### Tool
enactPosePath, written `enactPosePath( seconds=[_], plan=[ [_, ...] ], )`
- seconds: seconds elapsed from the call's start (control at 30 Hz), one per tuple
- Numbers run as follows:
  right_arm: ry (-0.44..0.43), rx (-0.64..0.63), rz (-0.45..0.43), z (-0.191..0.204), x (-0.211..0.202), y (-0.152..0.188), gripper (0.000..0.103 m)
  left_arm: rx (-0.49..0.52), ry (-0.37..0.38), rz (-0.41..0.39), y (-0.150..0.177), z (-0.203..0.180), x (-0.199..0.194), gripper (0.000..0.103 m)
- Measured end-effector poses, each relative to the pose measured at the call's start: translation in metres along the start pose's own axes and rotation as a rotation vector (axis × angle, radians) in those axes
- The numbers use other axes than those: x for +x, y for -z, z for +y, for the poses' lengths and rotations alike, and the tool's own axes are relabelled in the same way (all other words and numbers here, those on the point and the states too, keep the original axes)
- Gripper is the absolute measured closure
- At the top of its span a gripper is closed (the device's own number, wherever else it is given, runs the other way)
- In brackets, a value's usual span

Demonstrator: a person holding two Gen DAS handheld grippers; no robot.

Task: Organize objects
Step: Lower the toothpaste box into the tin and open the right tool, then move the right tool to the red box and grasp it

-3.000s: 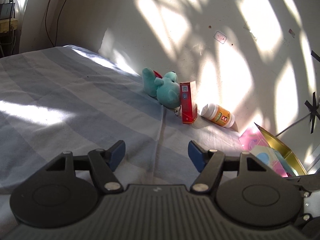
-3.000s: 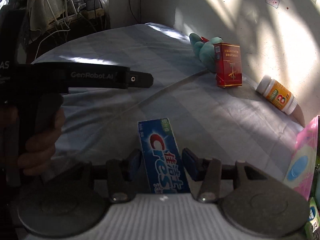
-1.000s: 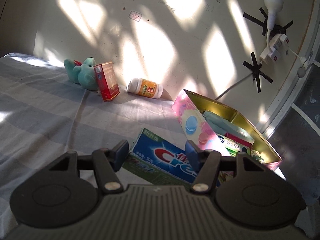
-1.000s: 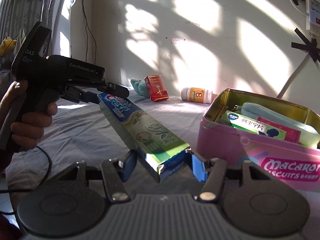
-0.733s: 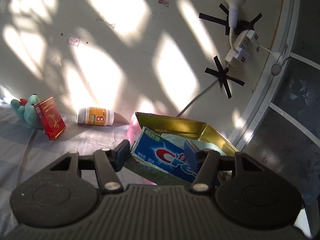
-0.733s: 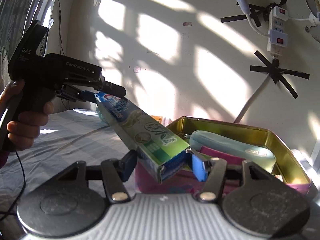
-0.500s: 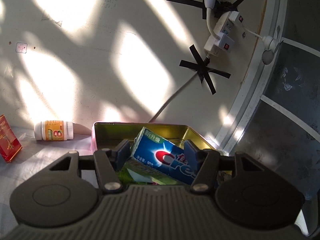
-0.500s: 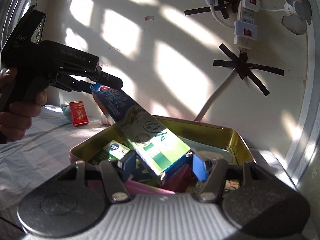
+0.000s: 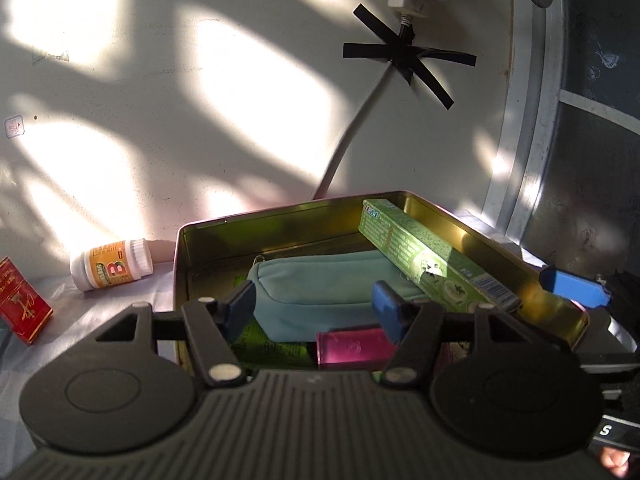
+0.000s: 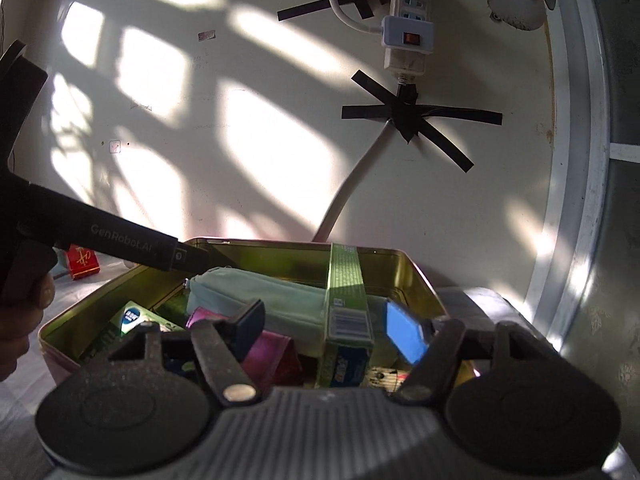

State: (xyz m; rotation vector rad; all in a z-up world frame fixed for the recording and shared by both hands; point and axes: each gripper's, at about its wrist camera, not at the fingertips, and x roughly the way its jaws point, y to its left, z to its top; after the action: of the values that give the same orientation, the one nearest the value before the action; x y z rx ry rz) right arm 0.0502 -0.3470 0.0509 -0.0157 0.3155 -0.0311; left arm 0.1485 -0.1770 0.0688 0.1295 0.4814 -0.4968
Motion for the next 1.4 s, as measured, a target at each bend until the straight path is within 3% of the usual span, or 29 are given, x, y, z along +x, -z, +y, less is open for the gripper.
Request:
enactPosePath(
  seconds=[0.17,0.57,0.77,1.4],
  plan=[
    [-0.006,0.044,-0.031,0.010,-0.027,0.001,0.036,0.054,-0.078,-0.013,0.010,-0.007,-0.025,0.037],
    [-0.032,0.128,-0.057,0.043,-0.090,0.016,0.035,0.032,-0.130,-0.005,0.043,0.009,-0.078,0.036],
    [-0.074,0.155,-0.033,0.059,-0.098,0.020,0.035,0.017,-0.164,0.001,0.060,0.024,-0.095,0.036],
    [-0.200,-0.002,0.001,0.147,-0.092,0.010,0.037,-0.085,-0.329,0.013,0.099,0.119,-0.119,0.031]
  ],
)
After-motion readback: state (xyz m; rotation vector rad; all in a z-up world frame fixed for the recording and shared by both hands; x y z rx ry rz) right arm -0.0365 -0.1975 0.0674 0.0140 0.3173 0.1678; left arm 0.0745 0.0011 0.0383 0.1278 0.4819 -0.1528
